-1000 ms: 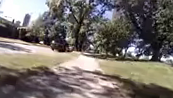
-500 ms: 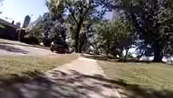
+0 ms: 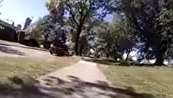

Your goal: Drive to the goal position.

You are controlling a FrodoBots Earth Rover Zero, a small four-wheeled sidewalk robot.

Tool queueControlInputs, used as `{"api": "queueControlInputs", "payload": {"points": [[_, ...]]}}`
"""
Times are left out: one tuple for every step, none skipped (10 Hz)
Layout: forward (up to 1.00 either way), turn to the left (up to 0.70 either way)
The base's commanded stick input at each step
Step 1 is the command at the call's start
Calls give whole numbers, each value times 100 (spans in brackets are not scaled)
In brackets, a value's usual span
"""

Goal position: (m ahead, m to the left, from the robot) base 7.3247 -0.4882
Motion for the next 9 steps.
{"api": "queueControlInputs", "payload": {"points": [[85, 0], [85, -8], [85, -34], [85, -34], [85, -1], [85, 0], [85, 0], [85, 0], [85, 0]]}}
